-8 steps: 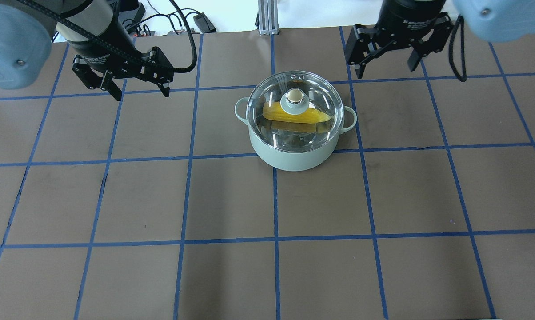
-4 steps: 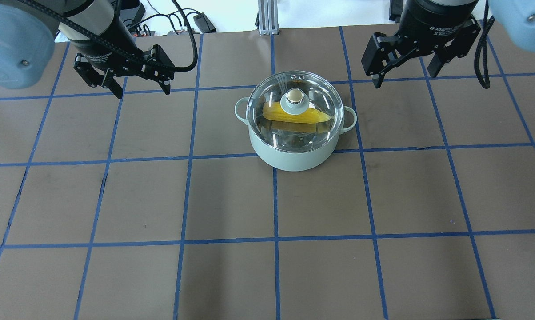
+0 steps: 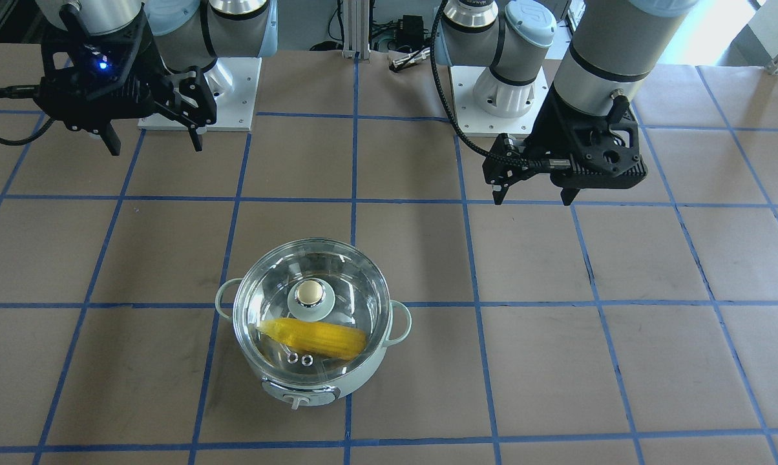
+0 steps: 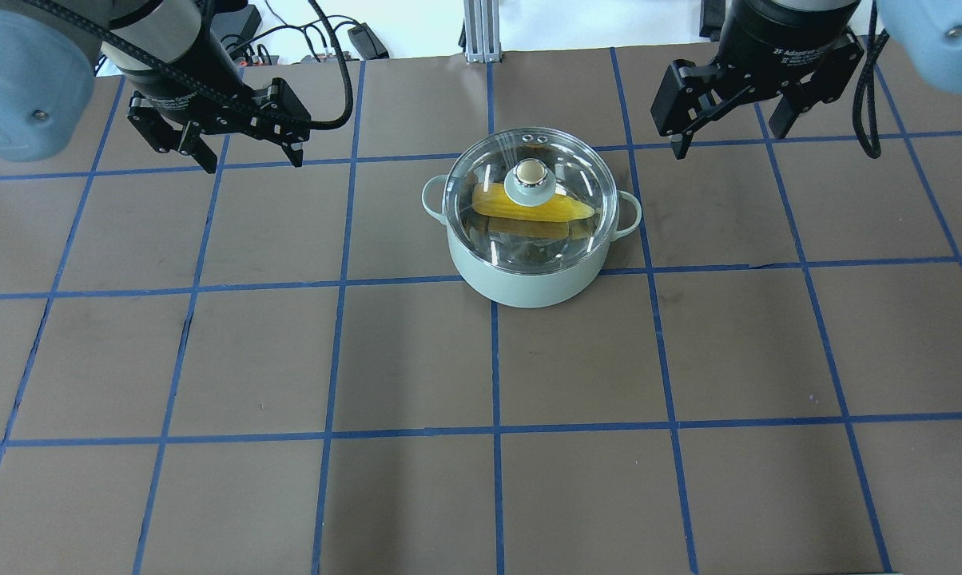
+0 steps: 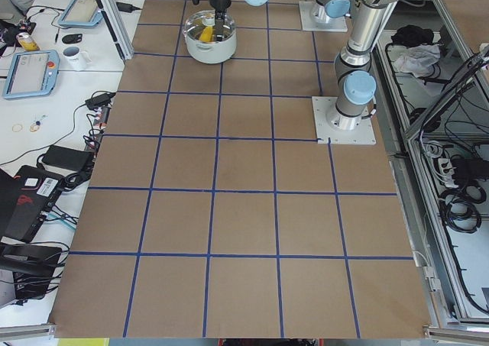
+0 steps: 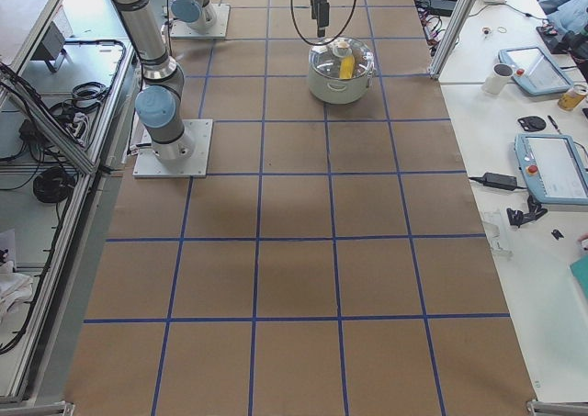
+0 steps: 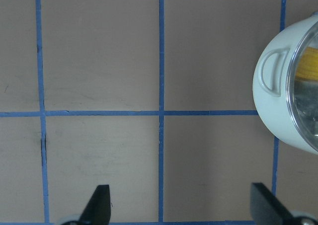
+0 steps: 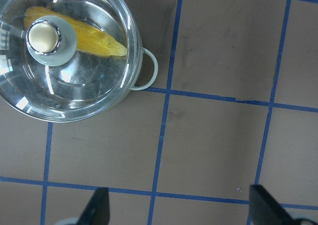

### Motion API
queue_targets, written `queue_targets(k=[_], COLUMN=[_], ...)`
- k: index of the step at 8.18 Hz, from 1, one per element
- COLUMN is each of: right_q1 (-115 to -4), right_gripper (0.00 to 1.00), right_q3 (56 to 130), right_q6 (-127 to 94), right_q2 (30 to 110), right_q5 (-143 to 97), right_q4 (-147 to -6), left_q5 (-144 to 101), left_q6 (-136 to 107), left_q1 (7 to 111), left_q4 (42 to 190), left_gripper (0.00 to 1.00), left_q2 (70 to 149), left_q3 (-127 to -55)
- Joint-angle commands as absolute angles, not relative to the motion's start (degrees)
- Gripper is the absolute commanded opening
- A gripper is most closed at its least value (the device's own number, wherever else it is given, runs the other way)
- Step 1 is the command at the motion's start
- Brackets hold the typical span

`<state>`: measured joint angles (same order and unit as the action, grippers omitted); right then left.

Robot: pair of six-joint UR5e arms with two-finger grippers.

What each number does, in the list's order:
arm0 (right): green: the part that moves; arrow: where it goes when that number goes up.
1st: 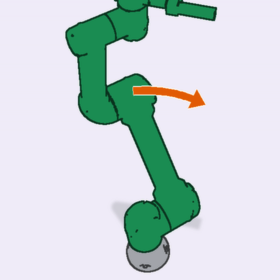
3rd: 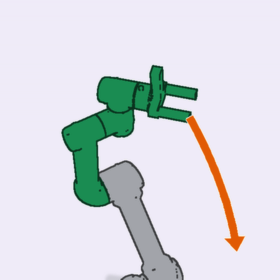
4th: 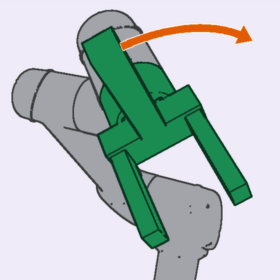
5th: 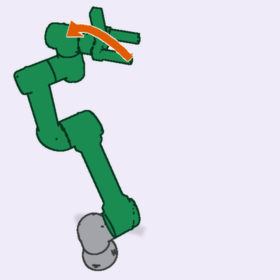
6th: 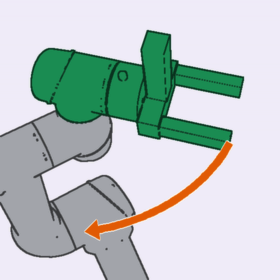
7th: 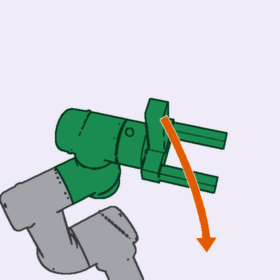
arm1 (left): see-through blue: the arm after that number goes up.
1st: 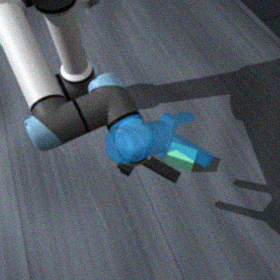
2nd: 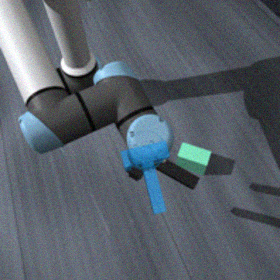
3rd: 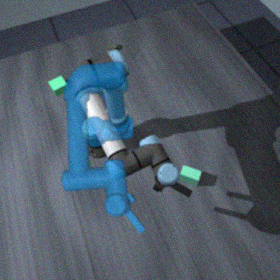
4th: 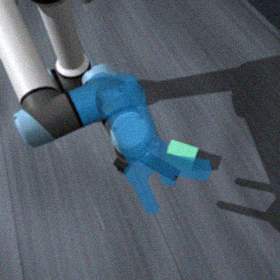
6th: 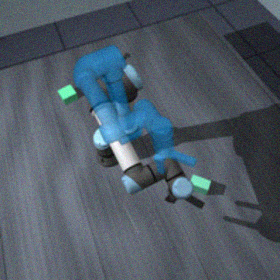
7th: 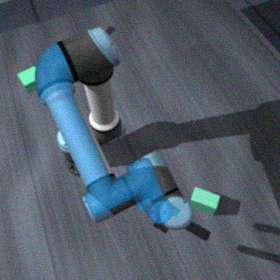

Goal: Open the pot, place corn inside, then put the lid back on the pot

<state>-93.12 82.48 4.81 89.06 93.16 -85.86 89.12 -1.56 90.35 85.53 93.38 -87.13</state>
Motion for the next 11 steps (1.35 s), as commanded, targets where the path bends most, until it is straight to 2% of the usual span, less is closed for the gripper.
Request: queue_targets(k=[1, 11], right_q1=[-93.0, -92.9], right_gripper=[1.00, 1.00], right_q3=[82.5, 82.5], right_q6=[4.9, 5.1], right_q2=[89.0, 89.0], right_q5=[93.4, 93.4], right_q4=[-86.0, -86.4], left_q5=[90.5, 91.3], left_q6=[-1.2, -1.9], left_q1=[90.4, 90.5], left_q4=[85.7, 85.6], left_gripper=[1.00, 1.00], left_q2=[93.2, 92.9], left_q3=[-87.1, -87.1])
